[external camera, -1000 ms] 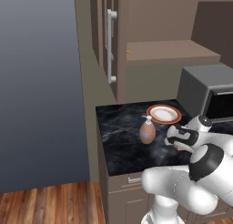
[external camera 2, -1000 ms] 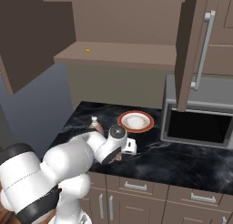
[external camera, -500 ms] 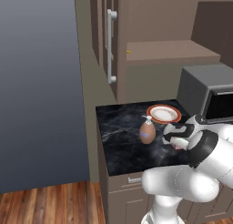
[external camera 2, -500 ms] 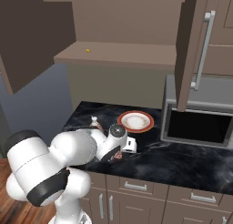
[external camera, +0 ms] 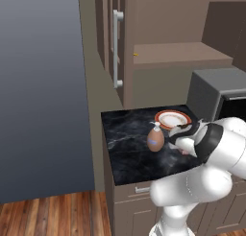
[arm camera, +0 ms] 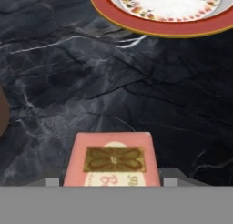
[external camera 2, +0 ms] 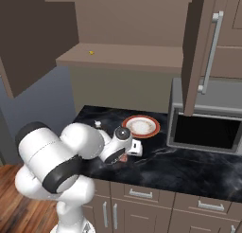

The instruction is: Pick the bar soap and soap dispenser from the cabinet and place them on the counter.

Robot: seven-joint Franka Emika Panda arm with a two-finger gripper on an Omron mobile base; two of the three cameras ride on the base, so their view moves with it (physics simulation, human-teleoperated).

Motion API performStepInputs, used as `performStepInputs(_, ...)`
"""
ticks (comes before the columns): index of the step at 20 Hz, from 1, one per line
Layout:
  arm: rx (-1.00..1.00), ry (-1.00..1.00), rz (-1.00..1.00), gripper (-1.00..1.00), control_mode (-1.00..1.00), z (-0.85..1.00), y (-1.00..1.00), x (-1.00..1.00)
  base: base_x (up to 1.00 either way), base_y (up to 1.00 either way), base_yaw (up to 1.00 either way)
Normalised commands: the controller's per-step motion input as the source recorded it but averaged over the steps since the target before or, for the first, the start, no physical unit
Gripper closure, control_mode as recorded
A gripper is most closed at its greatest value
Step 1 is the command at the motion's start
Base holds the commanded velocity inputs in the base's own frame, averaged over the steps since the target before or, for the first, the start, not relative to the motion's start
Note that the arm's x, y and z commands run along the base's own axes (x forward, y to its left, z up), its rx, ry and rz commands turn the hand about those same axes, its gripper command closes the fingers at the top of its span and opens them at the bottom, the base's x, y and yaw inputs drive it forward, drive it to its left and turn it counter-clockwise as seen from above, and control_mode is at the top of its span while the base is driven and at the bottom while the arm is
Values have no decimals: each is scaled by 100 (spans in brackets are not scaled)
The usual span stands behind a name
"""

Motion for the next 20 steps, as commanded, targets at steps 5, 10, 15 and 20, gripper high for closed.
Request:
performStepInputs(5,0,-1,0,100,-100,-33,0,24,0,0,0)
performStepInputs(10,0,0,0,100,-100,-46,0,10,0,0,0)
performStepInputs(15,0,0,0,-100,-100,-7,1,0,0,0,0)
performStepInputs(20,0,0,0,-100,-100,1,0,0,0,0,0)
